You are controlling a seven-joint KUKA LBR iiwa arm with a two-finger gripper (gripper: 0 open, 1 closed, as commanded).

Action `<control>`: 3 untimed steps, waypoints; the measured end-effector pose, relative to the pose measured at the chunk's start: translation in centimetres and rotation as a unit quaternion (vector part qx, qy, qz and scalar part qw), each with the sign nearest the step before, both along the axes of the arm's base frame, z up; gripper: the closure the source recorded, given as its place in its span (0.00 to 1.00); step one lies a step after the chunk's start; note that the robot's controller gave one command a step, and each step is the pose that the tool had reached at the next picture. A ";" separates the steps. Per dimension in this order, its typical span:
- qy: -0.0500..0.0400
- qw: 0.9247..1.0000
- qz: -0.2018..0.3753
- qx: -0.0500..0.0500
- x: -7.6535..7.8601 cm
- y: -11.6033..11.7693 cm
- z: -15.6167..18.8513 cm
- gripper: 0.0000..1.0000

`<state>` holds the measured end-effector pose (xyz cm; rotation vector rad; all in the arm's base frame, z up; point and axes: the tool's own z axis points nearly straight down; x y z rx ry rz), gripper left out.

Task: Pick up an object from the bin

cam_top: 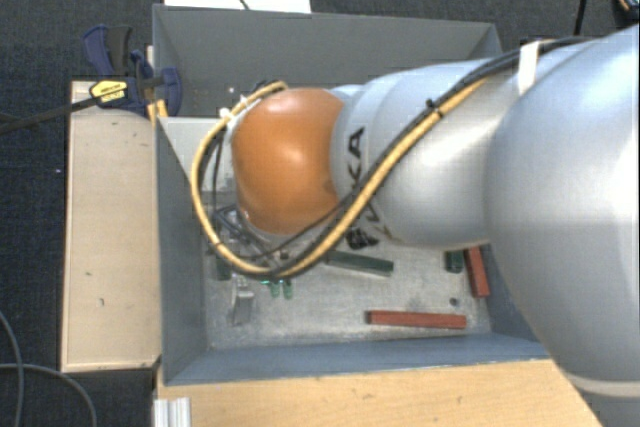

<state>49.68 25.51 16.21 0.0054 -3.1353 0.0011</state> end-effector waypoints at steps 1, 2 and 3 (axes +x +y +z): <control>-0.001 0.999 -0.038 -0.002 3.1 -6.4 -9.6 0.00; -0.002 0.990 -0.141 -0.001 3.1 -14.6 -9.2 0.00; -0.009 0.980 -0.199 0.001 7.3 -18.2 0.6 0.00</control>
Offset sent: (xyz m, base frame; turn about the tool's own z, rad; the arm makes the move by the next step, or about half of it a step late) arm 0.0312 -0.0598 -0.0921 0.0701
